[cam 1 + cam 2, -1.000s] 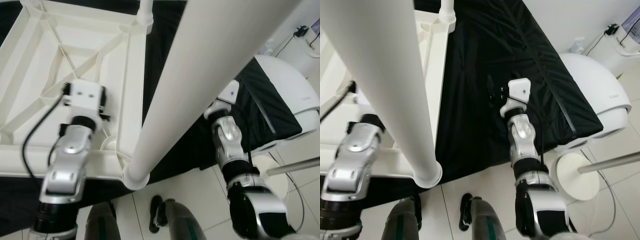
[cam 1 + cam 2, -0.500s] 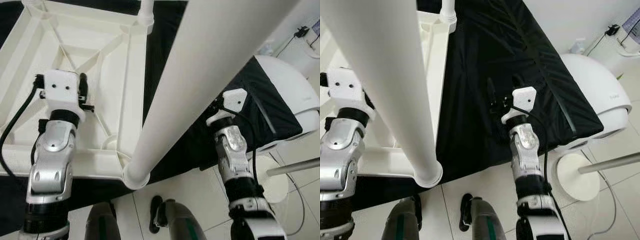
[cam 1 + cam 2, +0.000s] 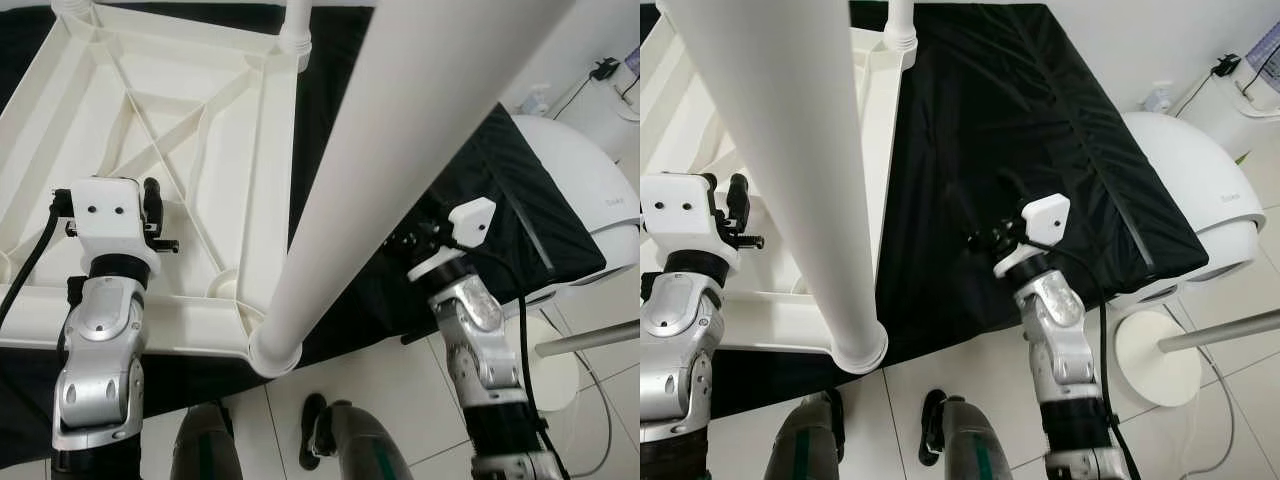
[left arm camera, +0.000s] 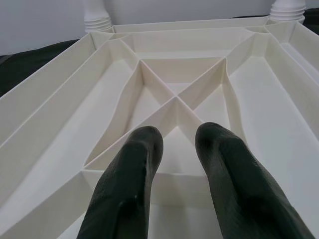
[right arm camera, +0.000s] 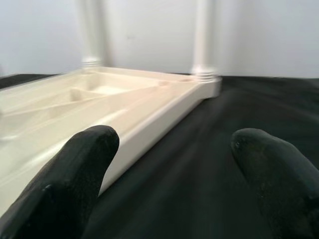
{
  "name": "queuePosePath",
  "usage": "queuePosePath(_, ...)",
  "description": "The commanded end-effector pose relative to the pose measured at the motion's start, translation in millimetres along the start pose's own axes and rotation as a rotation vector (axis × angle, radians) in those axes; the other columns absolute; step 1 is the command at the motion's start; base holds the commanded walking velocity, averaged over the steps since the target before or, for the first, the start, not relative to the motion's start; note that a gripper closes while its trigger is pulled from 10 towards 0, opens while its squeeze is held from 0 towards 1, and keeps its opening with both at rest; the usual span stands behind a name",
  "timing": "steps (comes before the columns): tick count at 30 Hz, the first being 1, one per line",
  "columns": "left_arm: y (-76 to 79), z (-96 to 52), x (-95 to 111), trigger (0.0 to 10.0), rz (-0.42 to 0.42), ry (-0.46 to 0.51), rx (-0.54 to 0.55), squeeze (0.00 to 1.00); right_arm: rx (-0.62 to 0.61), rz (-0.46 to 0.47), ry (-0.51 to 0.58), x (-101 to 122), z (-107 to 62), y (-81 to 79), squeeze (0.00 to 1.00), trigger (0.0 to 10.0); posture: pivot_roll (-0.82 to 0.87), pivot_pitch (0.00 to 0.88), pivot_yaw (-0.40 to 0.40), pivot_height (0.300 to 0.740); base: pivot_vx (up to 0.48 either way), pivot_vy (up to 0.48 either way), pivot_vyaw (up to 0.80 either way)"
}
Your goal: Building children table
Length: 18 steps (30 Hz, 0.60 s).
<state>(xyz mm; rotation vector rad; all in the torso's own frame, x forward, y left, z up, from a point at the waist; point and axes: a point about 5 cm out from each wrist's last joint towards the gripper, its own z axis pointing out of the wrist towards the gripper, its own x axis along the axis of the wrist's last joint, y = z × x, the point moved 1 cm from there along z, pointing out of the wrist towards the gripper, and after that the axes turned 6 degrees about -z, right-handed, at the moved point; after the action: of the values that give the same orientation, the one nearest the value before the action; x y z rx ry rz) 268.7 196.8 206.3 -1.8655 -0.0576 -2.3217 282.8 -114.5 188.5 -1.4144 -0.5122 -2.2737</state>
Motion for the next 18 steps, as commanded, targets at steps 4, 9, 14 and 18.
queuePosePath(4, -2.9, -2.3, 1, 10.0, 0.014, 0.01, 0.074, 0.0, 0.088, 0.038, -0.028, 3, -8.8, -8.6, 0.0, 10.0, 0.12, 0.165, -0.112, 0.74, 0.0, 0.0, 0.0)
queuePosePath(9, 2.7, -6.2, -5, 10.0, 0.046, -0.006, -0.01, 0.0, 0.166, 0.043, -0.062, 4, -15.8, -7.9, 0.0, 10.0, 0.12, 0.156, -0.113, 0.74, 0.0, 0.0, 0.0)
queuePosePath(14, 1.3, -8.0, -8, 10.0, 0.041, -0.012, -0.039, 0.0, 0.18, 0.034, -0.069, 5, -14.6, -1.6, 0.0, 10.0, 0.12, 0.153, -0.114, 0.74, 0.0, 0.0, 0.0)
queuePosePath(18, 1.8, -8.7, -7, 10.0, 0.04, -0.003, -0.101, 0.0, 0.236, 0.04, -0.09, 7, -16.2, 1.1, 0.0, 10.0, 0.11, 0.161, -0.114, 0.74, 0.0, 0.0, 0.0)
